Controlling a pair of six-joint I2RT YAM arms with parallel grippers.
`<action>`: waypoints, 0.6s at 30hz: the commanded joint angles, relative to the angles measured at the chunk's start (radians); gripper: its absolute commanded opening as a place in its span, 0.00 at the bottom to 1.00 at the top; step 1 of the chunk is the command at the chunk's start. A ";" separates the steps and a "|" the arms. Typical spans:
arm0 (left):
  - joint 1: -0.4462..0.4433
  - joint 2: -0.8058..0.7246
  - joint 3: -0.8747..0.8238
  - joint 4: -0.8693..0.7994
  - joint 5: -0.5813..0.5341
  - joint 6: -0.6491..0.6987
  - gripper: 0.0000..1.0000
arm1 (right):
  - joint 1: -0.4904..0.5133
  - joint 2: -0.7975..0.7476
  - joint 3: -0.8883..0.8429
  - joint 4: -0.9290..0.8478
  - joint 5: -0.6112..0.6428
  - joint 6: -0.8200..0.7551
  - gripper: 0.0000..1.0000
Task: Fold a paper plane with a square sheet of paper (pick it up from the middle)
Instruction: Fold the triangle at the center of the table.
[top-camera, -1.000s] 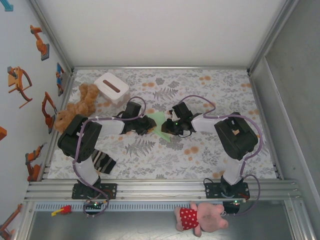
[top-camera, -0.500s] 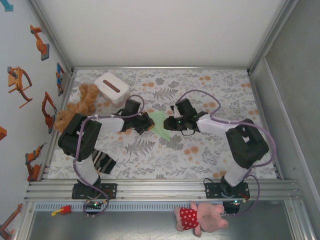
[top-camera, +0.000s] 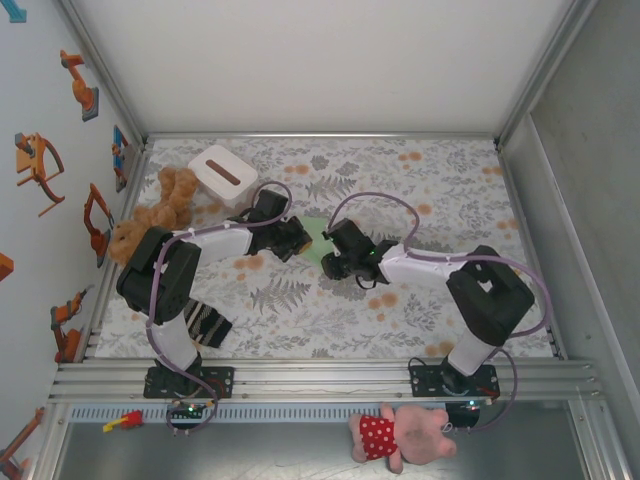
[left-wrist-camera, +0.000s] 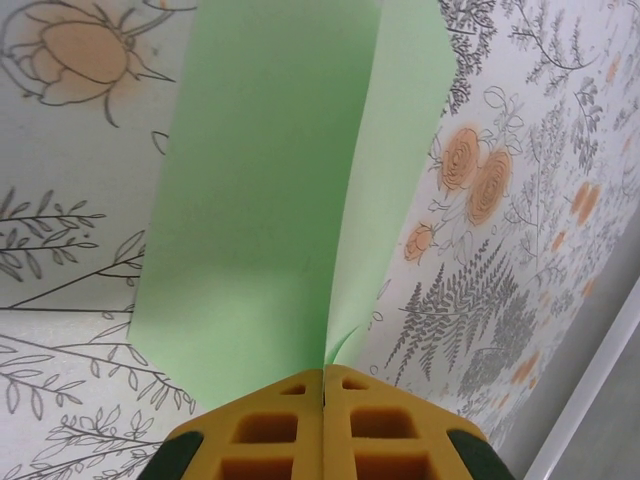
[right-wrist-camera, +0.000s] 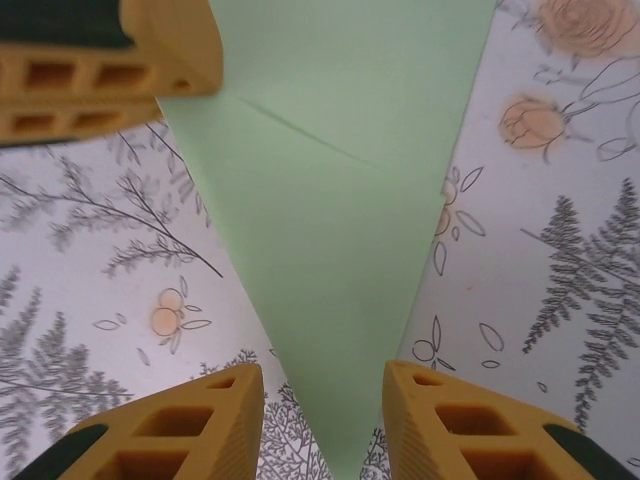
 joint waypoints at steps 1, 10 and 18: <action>-0.006 -0.017 0.022 -0.033 -0.009 -0.023 0.05 | 0.022 0.027 0.035 -0.013 0.081 -0.037 0.36; -0.007 -0.006 0.031 -0.031 0.002 -0.030 0.06 | 0.041 0.091 0.070 0.005 0.111 -0.055 0.37; -0.008 -0.006 0.034 -0.040 -0.001 -0.032 0.06 | 0.049 0.114 0.080 0.017 0.146 -0.074 0.36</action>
